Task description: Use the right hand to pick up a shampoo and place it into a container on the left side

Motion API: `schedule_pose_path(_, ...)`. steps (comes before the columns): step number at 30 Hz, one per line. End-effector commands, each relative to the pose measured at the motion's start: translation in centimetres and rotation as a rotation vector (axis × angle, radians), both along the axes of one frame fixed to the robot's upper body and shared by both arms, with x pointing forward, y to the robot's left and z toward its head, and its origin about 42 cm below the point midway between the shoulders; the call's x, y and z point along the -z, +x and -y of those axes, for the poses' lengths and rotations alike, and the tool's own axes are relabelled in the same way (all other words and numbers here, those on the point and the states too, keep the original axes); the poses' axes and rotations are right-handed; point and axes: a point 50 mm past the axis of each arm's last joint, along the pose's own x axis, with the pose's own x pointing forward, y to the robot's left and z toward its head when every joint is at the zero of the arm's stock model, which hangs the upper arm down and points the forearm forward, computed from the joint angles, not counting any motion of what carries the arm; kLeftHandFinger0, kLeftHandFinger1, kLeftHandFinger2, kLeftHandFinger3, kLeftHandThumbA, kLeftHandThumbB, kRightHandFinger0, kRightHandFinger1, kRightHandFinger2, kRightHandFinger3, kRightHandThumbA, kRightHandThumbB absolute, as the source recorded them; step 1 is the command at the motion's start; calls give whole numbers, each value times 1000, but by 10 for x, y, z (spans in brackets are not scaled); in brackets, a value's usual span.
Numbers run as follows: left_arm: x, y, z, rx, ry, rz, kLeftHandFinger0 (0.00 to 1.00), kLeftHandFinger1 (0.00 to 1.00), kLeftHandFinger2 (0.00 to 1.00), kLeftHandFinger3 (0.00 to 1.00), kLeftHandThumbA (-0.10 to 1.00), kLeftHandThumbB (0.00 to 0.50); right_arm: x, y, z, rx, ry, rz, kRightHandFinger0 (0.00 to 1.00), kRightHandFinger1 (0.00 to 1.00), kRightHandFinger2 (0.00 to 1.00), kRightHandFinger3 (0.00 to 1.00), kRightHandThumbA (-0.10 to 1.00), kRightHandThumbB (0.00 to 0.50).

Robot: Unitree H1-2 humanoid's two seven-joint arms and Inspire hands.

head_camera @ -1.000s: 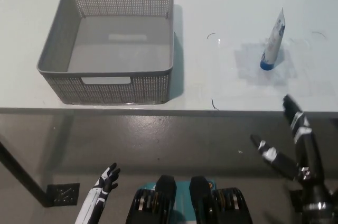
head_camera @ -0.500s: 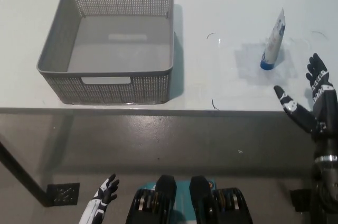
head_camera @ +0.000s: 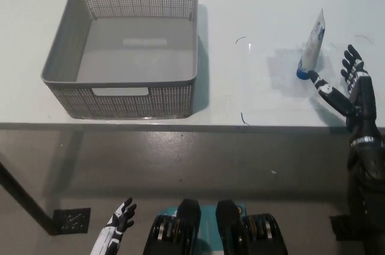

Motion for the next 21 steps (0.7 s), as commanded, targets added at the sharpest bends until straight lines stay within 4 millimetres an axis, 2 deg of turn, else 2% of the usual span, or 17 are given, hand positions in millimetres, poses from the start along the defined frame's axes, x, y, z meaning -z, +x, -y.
schedule_pose_path(1, -9, 4, 0, 10, 5, 70, 1000, 1000, 1000, 1000, 1000, 222, -36, 30, 0, 18, 11, 56, 1000, 1000, 1000, 1000, 849, 268)
schedule_pose_path(7, -11, 7, 0, 16, 7, 72, 1000, 1000, 1000, 1000, 1000, 231, -43, 55, -8, 5, 41, 31, 1000, 1000, 1000, 1000, 799, 272)
schedule_pose_path(11, -11, 9, -1, 17, 9, 76, 1000, 1000, 1000, 1000, 1000, 235, -44, 61, -10, -4, 36, 26, 1000, 1000, 1000, 1000, 807, 250)
schedule_pose_path(21, -12, 10, -1, 14, 9, 82, 1000, 1000, 1000, 1000, 991, 226, -46, 74, -19, -14, 25, -16, 1000, 1000, 1000, 1000, 829, 271)
